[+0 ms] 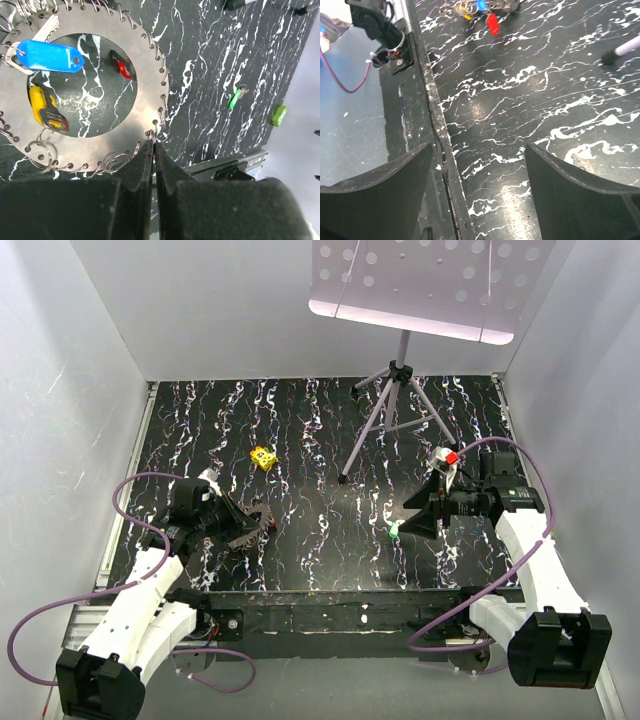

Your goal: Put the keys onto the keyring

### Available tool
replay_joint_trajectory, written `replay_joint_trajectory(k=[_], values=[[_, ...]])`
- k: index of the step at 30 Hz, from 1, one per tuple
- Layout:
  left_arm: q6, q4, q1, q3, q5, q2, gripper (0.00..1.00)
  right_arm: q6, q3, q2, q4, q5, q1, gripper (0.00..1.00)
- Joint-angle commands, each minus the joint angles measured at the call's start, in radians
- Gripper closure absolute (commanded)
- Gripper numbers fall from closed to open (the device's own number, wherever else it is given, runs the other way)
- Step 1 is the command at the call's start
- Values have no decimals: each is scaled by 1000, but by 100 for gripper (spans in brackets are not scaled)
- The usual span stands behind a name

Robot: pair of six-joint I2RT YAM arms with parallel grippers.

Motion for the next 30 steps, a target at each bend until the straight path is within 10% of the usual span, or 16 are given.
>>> replay_joint_trajectory(k=[1,20,30], values=[[-37,19,-1,31,81,-14,100,-164,74,42,-115,-53,50,18],[-351,230,-8,-67,254,35,100,-146,395,315,63,320,649,22],[-114,162,-34,26,294,153,100,-8,513,493,157,262,728,27]])
